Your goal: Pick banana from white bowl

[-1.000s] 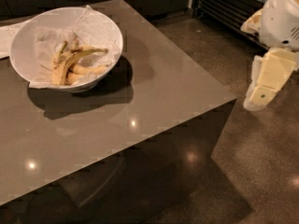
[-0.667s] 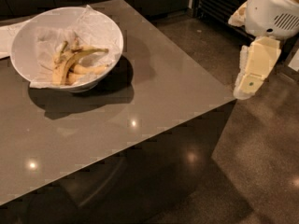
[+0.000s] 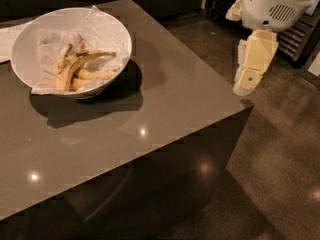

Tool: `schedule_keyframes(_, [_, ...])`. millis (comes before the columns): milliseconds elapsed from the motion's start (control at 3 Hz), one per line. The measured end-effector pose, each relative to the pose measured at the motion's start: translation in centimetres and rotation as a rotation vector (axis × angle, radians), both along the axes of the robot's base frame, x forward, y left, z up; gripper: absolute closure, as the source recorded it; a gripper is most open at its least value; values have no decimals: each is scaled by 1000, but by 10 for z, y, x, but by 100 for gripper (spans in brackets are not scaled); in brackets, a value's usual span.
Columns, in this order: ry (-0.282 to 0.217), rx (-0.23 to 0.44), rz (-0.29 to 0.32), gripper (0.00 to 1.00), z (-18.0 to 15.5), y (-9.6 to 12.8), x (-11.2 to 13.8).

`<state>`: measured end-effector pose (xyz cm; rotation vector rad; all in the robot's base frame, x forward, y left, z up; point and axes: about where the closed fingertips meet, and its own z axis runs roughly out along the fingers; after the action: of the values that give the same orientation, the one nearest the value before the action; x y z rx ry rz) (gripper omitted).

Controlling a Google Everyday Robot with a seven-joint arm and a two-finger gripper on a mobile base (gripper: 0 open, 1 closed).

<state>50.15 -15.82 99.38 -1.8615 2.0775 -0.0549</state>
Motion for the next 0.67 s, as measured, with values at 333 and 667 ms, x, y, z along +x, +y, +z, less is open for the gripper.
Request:
schedule_keyframes(333, [-49, 13, 42, 0, 15, 22, 15])
schedule_keyframes(667, [-68, 4, 122, 0, 27, 51, 37])
